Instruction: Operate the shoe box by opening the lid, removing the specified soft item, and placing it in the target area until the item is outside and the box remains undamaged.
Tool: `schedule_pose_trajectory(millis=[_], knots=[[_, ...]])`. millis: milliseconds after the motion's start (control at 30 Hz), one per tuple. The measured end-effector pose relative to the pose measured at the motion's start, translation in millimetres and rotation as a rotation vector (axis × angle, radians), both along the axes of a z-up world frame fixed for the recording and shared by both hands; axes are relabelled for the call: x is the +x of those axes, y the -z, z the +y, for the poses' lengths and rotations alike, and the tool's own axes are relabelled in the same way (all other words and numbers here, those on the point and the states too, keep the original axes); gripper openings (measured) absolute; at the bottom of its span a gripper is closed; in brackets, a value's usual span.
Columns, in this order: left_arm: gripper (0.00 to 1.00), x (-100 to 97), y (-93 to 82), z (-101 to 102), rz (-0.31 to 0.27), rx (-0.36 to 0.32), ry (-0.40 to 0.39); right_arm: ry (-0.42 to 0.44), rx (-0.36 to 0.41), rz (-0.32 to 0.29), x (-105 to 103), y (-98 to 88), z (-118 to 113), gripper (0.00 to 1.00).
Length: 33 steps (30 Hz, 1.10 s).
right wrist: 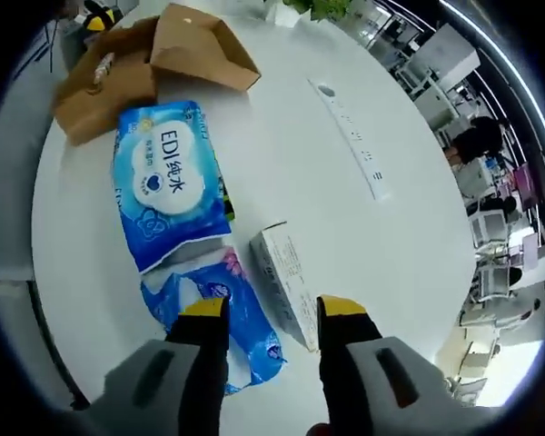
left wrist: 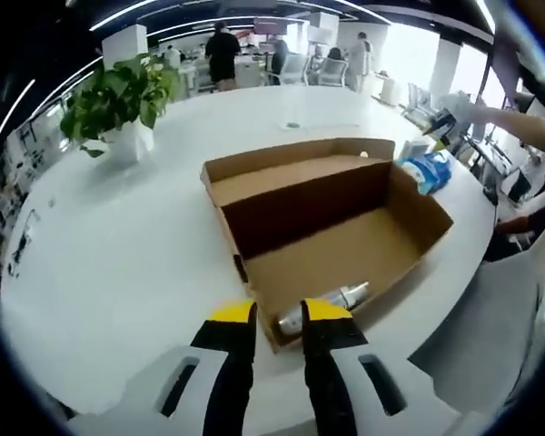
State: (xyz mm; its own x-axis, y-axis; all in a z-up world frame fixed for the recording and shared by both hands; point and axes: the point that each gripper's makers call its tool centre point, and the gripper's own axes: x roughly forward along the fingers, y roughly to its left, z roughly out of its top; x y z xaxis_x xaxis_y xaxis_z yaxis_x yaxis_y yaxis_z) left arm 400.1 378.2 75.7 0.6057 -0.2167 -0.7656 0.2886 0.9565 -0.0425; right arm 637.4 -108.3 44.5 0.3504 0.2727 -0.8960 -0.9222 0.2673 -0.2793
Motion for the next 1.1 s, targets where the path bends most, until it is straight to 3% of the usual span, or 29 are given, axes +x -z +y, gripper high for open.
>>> schedule_pose_trajectory(millis=[133,233,367,467,700,867,1100], knots=[[0.23,2.7,-0.4,-8.3,0.024,0.035,0.099,0.035,0.054,-0.002,-13.7,-8.8,1.9,0.45],[0.25,5.4,-1.6,-19.4,0.029,0.025,0.170,0.075,0.156,0.028,-29.3,-18.0,12.6,0.51],[0.28,7.4,-0.7,-29.0,0.060,0.058,0.276,0.108,0.237,0.016,-44.4,-33.9,21.7,0.57],[0.32,8.9,-3.0,-37.3,0.081,0.088,0.360,0.129,0.264,0.001,-56.5,-43.6,23.0,0.61],[0.35,17.3,-8.3,-46.7,0.097,0.109,0.446,0.161,0.325,-0.025,-87.9,-61.7,29.7,0.69],[0.36,20.8,-4.2,-50.4,0.131,0.132,0.518,0.201,0.388,-0.049,-106.8,-74.0,36.1,0.73],[0.40,28.1,6.4,-59.4,0.190,0.138,0.621,0.226,0.414,-0.081,-133.8,-84.7,41.4,0.78]])
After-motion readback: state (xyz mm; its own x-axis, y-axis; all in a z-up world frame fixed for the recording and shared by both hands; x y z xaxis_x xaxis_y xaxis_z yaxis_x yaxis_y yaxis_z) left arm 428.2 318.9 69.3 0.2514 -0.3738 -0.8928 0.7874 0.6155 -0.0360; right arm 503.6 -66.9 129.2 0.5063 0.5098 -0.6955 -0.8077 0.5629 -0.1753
